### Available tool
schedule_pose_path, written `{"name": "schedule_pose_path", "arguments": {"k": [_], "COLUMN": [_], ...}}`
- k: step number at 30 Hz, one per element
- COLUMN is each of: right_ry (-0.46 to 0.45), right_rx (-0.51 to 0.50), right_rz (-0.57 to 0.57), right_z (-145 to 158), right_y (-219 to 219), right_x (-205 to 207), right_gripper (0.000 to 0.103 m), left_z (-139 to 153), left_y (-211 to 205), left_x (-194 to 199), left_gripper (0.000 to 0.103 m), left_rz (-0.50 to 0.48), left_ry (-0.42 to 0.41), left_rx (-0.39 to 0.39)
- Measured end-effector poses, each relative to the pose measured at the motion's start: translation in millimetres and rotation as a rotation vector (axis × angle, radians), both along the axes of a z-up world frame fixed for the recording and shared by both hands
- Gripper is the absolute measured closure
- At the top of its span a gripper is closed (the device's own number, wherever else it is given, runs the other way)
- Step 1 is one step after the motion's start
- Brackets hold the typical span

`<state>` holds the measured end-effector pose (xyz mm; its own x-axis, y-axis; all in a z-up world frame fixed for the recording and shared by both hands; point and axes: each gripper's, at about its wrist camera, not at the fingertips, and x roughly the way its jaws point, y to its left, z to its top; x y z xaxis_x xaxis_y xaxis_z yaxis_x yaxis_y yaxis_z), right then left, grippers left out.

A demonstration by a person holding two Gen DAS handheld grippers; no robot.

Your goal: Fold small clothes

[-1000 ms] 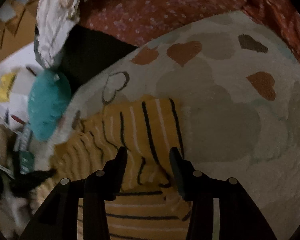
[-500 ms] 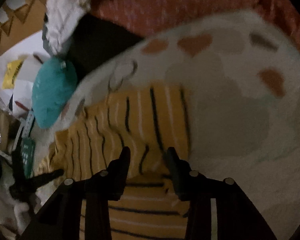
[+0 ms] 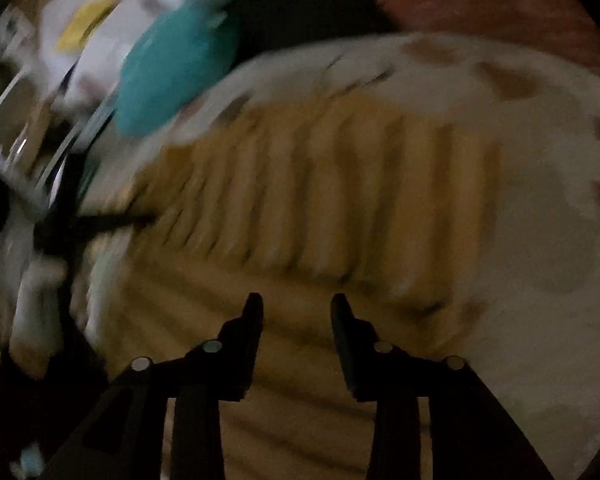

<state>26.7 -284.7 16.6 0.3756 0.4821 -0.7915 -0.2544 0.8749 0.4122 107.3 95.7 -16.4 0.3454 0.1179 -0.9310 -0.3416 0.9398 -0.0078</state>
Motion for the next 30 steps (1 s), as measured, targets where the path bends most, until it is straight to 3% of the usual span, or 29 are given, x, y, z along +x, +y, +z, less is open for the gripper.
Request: {"name": "schedule_pose_path", "arguments": {"k": [3,7,11,16,19,24,30], "right_ry": [0.003,-0.041,-0.070,-0.093,-0.066,-0.103,-0.150], "right_rx": [0.010,-0.033,-0.038,-0.057,-0.005,-0.044,-0.065], "right_rz": [-0.068,-0.044,0.089,0.214,0.237,0.377,0.590], "right_z": [-5,1,10,5,9,23,18], "right_y": [-8,20,91,211,258,344,467], "right_x": [7,3,-6,-15,-10,-19,-49], "right_gripper": [0.062,0.061,0.051,0.050,0.050,0.047,0.042], "left_z": [3,30,48,53,55,55,69], "left_y": [22,42,86,146,187,281,360], "left_x": [-4,-18,-40,-67,-87,-143,-229], "left_gripper": [0.090,0.088,0.082,0.080,0.079,0.079,0.079], "left_rz": [0.054,0.081,0.174,0.292,0.388,0.671,1.002], "left_ry": [-0.006,-0.082,-0.131,-0.143,-0.168,-0.245,-0.380], "left_rx": [-0.108,-0.114,-0.176,-0.269,-0.304,-0.340,-0.290]}}
